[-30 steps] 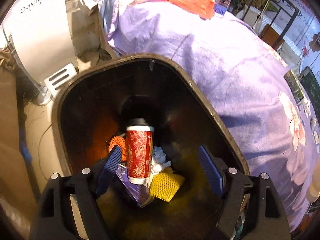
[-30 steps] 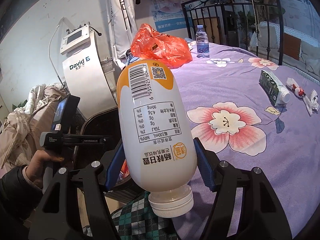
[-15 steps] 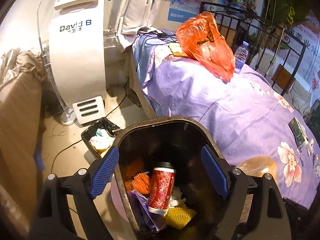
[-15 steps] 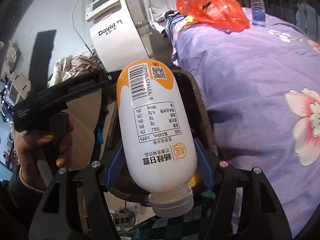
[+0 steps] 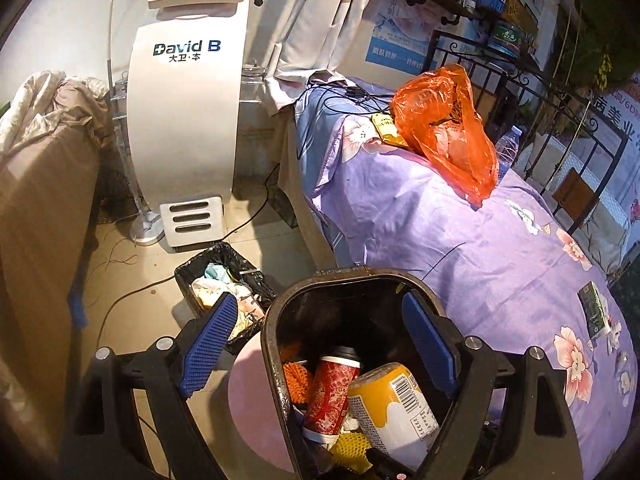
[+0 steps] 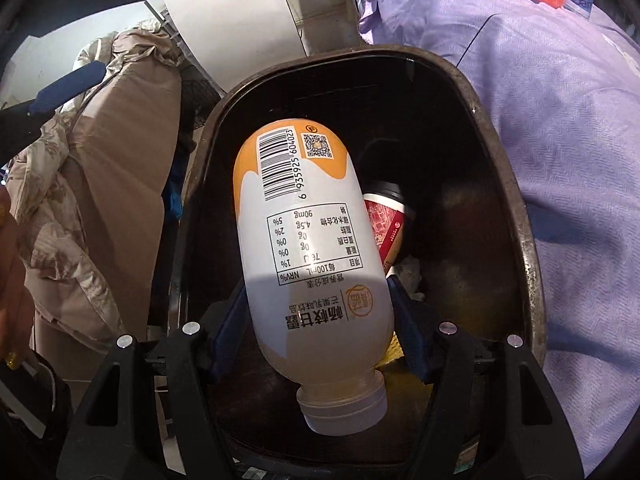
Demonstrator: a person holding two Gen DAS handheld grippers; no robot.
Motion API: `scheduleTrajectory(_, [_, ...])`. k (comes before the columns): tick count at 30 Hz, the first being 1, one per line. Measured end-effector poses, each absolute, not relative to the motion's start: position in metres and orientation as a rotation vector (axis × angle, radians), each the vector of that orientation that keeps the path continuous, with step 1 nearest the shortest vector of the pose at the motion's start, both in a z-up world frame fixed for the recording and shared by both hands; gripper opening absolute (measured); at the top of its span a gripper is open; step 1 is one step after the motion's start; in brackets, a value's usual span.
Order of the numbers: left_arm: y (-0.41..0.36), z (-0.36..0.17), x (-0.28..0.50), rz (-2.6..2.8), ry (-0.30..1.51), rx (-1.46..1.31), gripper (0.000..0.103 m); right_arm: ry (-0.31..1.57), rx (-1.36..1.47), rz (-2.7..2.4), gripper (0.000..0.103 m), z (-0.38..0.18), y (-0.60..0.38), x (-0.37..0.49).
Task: Collect trash
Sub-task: 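Carry the yellow net and milk bottle to the black bin and release both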
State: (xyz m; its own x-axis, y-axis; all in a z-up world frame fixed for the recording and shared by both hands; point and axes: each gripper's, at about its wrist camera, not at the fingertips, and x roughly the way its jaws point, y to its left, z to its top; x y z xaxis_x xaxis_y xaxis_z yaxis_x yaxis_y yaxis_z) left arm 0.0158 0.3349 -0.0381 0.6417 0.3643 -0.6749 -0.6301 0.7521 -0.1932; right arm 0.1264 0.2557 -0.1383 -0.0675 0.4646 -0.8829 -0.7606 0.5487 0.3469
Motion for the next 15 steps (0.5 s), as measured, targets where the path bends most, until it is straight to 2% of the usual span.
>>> scheduleTrajectory(7, [0.331, -0.043, 0.020, 0.564, 0.673, -0.433, 0.082, 1.330, -0.267, 1.025, 0.068, -0.145, 0.253, 0.131])
scheduleTrajectory(8, [0.330, -0.043, 0.020, 0.561, 0.673, -0.433, 0.082, 1.328, -0.251, 1.036, 0.069, -0.145, 0.252, 0.131])
scheduleTrajectory(10, [0.330, -0.043, 0.021, 0.559, 0.674, -0.433, 0.082, 1.303, -0.219, 1.056, 0.080, -0.139, 0.247, 0.130])
scheduleTrajectory(15, [0.329, -0.040, 0.020, 0.560, 0.668, -0.435, 0.083, 1.259, -0.163, 1.097, 0.082, -0.128, 0.236, 0.129])
